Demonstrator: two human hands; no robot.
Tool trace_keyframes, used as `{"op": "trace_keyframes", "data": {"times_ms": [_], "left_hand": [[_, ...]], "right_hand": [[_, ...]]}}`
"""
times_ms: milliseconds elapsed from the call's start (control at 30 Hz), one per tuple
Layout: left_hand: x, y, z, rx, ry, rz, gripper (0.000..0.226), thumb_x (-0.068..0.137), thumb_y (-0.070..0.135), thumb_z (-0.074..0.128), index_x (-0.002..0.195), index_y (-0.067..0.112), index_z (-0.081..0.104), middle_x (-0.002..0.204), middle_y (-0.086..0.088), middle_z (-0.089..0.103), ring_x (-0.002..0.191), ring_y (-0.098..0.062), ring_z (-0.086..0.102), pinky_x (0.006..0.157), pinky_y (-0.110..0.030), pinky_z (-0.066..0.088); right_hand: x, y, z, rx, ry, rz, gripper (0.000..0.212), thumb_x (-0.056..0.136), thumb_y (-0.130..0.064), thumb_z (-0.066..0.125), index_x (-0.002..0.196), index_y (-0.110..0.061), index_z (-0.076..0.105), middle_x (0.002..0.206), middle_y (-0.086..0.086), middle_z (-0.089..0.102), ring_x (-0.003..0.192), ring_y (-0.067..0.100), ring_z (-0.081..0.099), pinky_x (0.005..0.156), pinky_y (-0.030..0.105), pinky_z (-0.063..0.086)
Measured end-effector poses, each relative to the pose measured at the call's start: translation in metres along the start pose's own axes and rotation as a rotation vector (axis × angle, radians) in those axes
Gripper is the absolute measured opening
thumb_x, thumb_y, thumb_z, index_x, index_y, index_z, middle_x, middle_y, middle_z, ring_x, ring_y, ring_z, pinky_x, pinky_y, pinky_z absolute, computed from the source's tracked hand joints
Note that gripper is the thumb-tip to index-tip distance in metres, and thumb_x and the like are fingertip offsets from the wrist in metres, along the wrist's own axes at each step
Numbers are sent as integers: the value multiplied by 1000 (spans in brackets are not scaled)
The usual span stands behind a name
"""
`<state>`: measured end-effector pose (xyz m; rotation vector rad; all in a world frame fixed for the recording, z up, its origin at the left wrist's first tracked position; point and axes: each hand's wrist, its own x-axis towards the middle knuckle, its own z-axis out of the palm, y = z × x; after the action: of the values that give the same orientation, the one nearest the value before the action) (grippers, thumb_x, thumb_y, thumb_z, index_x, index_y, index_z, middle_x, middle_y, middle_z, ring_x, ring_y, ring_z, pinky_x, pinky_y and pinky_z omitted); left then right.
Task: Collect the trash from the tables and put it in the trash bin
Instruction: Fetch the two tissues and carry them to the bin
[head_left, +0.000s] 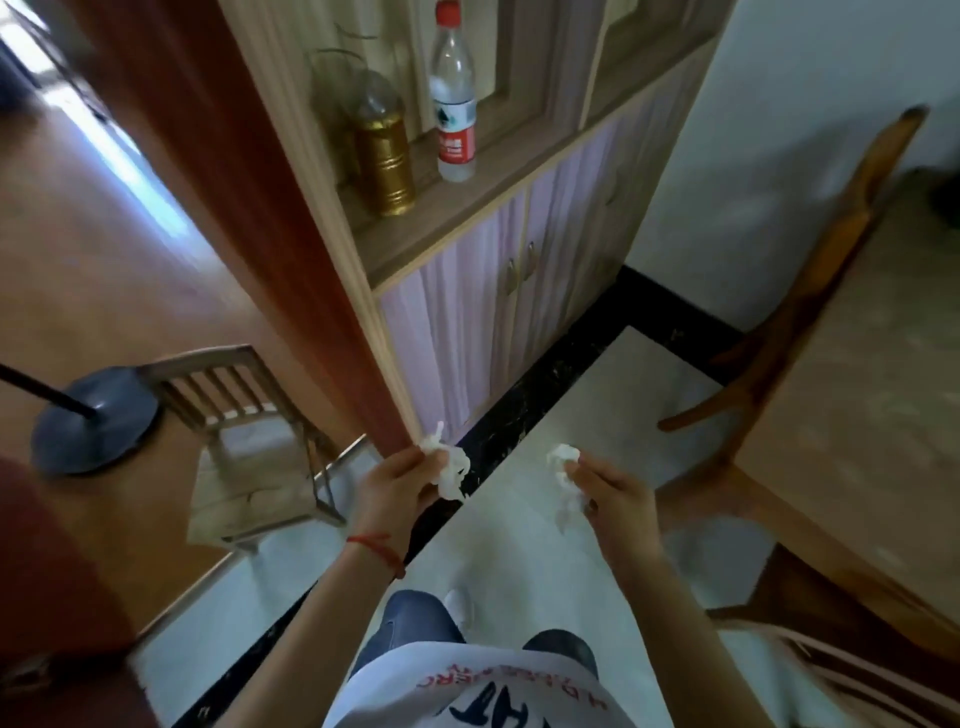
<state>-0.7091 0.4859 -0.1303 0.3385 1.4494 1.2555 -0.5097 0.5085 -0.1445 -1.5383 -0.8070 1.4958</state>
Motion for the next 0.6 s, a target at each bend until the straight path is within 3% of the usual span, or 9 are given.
{"op": "trace_keyframes", "data": {"times_ms": [67,133,267,400,500,600], "left_hand": [[16,7,8,77,-83,2,13,86,3,57,83,11,68,84,-9,68,68,-10,67,58,-17,53],[32,11,19,141,-160,-19,14,87,4,55,83,9,67,86,-13,68,75,-15,66,60,-19,55],[57,13,53,222,-258,-81,11,87,4,55,88,3,66,92,-16,65,87,-23,61,66,-19,54],[74,15,91,265,-326,-88,12,84,3,59,78,8,68,81,-10,67,78,-19,64,68,-22,55],[91,17,123,280,-388,-112,11,84,2,59,79,6,68,74,-7,69,72,-16,65,70,-25,55],[111,17,158,294,-428,-106,12,84,2,59,78,5,69,68,-4,70,70,-17,65,70,-28,56]], "right_hand": [[3,0,-2,40,50,0,16,84,0,59,97,0,67,84,10,70,77,20,67,82,36,53],[4,-2,-4,91,106,-14,16,85,0,59,99,2,67,77,11,70,70,19,68,69,26,56],[7,-11,-16,157,235,-33,12,85,-1,59,91,-4,69,71,14,68,67,26,66,71,41,57],[16,-21,-34,225,374,-31,15,85,3,57,89,-8,68,66,5,68,58,14,66,57,21,54],[34,-30,-49,277,432,-7,16,83,1,60,96,-5,67,73,4,70,69,18,67,69,27,55],[59,-43,-64,281,463,2,13,82,-3,63,88,-10,71,79,7,69,77,25,64,78,39,50]]}}
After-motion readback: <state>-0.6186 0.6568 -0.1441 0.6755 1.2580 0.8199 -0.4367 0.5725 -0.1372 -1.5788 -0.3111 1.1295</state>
